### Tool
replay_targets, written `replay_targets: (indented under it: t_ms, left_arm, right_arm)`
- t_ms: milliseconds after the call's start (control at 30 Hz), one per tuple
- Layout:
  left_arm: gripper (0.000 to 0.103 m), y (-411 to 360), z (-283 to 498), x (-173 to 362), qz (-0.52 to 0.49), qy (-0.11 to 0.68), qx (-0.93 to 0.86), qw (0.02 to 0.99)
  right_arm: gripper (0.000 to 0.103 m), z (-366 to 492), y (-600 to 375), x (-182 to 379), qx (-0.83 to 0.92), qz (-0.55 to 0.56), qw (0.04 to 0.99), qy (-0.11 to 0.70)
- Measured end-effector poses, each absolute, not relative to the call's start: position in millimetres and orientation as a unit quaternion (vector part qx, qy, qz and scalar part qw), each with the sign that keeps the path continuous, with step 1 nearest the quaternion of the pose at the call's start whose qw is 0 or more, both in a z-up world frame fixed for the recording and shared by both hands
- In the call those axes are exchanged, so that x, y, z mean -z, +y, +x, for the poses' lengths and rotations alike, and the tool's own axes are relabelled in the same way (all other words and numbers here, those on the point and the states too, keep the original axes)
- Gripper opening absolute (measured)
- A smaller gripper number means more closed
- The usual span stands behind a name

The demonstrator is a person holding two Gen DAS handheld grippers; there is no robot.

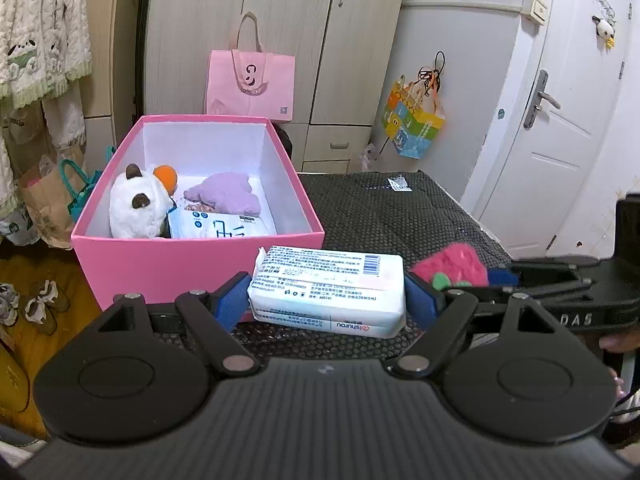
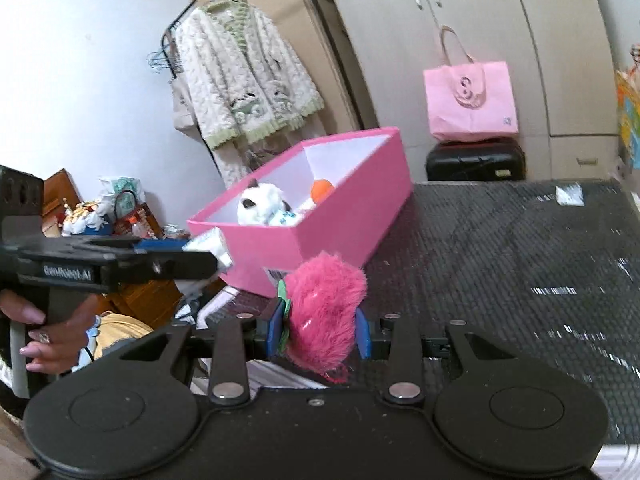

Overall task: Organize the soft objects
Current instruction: 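Lift the white pack and strawberry plush and carry both over the pink box, then lower both items into the box and open both grippers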

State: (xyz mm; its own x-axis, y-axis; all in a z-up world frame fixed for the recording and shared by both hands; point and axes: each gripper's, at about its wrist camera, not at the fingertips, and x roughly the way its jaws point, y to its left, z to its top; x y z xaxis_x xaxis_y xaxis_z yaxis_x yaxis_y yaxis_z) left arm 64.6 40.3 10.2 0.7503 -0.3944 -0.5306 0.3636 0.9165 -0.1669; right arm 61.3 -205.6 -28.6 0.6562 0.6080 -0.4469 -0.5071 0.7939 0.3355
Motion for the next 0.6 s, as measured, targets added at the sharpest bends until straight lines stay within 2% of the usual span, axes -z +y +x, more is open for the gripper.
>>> replay_targets:
  t_ms: [333,600]
  left_arm:
    - [0.081,52.3,90.4,-22.0,-0.012,0.263,0.166,0.951]
    - [0.081,60.8,132.9,-20.8,-0.005,0.261,0.138,0.956]
  right_arm:
    - [0.042,93.2,-170.2,-11.6,-0.351,0.064,0.904,0.237]
    - [0.042,149.0,-150.3,-23.0,-0.348,0.055,0.901,0.255]
